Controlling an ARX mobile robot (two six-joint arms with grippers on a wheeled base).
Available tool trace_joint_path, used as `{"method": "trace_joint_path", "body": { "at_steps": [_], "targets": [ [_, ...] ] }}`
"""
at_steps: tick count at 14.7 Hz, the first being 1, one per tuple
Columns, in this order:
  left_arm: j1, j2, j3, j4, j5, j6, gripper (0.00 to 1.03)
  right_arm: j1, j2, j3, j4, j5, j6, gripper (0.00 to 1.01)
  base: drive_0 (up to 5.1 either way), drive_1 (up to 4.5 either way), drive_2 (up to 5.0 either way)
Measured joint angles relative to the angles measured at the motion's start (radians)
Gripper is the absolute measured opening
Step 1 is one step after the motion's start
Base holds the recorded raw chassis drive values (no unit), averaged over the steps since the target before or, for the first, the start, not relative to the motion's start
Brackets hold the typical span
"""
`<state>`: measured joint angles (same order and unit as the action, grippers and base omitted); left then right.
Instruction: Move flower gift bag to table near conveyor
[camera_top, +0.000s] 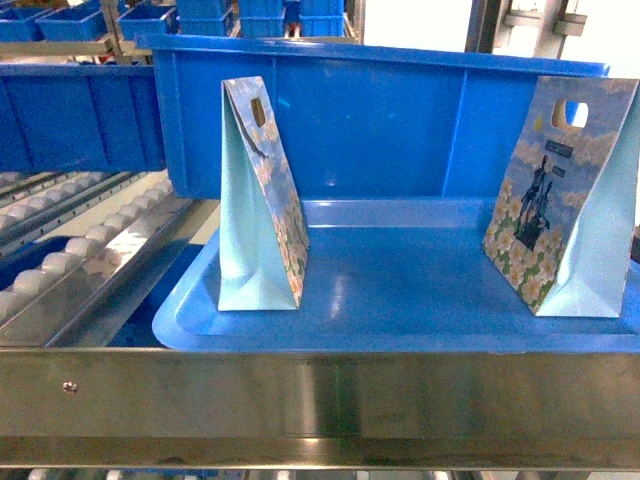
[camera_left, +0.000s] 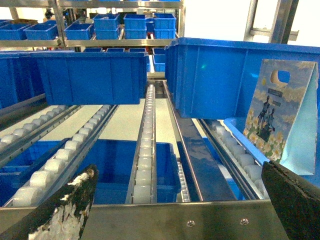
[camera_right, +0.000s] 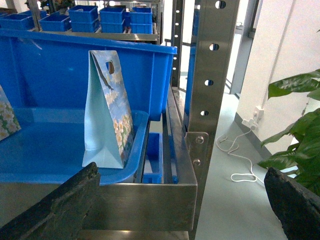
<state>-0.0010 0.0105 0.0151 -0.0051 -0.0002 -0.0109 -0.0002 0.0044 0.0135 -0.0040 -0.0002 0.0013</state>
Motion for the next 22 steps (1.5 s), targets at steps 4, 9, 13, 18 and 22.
{"method": "trace_joint_path", "body": {
  "at_steps": [4, 9, 13, 18, 22],
  "targets": [
    [0.000, 0.000, 0.000, 0.000, 0.000, 0.000, 0.98, 0.000, 0.000, 0.000, 0.000, 0.000, 0.000, 0.98, 0.0, 0.00, 0.0],
    [0.000, 0.000, 0.000, 0.000, 0.000, 0.000, 0.98, 0.000, 0.000, 0.000, 0.000, 0.000, 0.000, 0.98, 0.0, 0.00, 0.0],
    [0.037, 0.230, 0.005, 0.303, 0.082, 0.020, 0.98, 0.103, 0.312, 0.005, 0.348, 0.064, -0.004, 0.98, 0.0, 0.00, 0.0],
    [-0.090, 0.840, 0.271, 0.766, 0.047, 0.046, 0.98, 0.152, 0.893, 0.227, 0.734, 0.053, -0.005, 0.98, 0.0, 0.00, 0.0],
    [-0.263, 1.147, 0.533, 0.771, -0.041, 0.076, 0.98, 0.178, 1.199, 0.500, 0.732, 0.035, 0.014, 0.98, 0.0, 0.00, 0.0]
  ]
}}
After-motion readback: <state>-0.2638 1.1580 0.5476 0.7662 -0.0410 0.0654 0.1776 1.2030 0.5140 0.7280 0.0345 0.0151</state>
